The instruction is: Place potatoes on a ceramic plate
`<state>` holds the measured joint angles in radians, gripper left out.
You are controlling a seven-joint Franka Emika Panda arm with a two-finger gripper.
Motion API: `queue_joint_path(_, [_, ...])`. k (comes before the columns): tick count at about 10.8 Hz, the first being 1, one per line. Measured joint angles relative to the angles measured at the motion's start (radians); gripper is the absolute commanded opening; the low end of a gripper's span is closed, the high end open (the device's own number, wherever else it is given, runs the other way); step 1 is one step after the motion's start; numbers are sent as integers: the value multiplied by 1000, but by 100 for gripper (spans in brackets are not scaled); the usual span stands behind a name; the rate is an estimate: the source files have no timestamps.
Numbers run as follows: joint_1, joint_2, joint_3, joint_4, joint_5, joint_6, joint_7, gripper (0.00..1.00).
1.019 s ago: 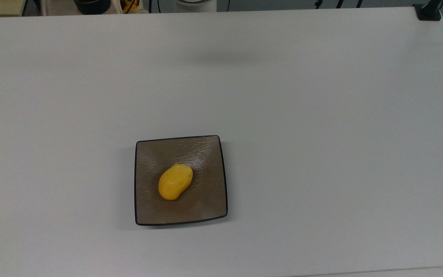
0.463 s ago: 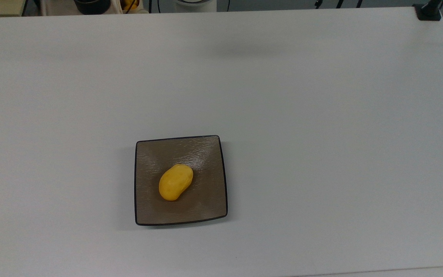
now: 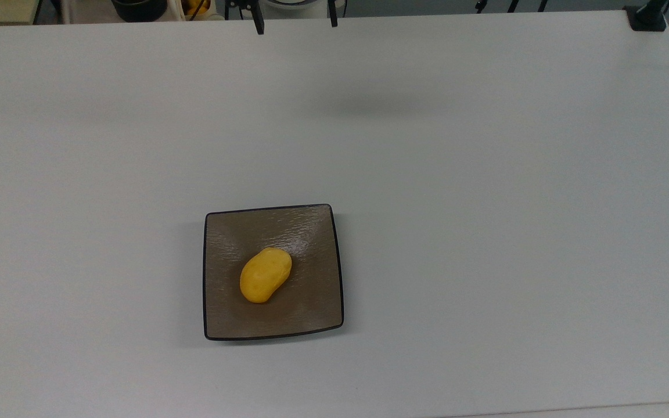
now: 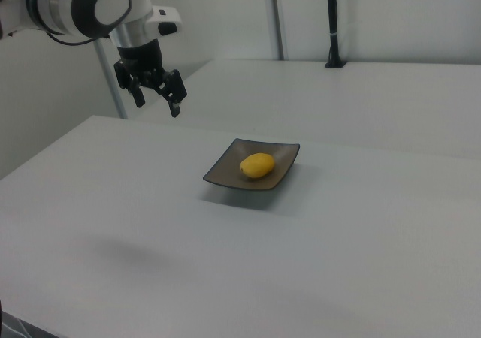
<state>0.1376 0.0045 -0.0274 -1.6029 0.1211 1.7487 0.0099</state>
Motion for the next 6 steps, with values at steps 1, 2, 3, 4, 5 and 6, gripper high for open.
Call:
queue_joint_path(1, [0, 8, 0, 0, -1, 9, 0, 100])
queue_joint_path(2, [0, 11, -1, 0, -7, 9, 0, 100])
queue_joint_path(3, [0, 15, -1, 0, -17, 9, 0, 100])
queue_joint_path(4, [0, 21, -1, 0, -25, 9, 0, 100])
queue_joint_path(5, [0, 28, -1, 0, -28, 9, 0, 100])
queue_joint_path(6, [0, 32, -1, 0, -29, 9, 0, 100])
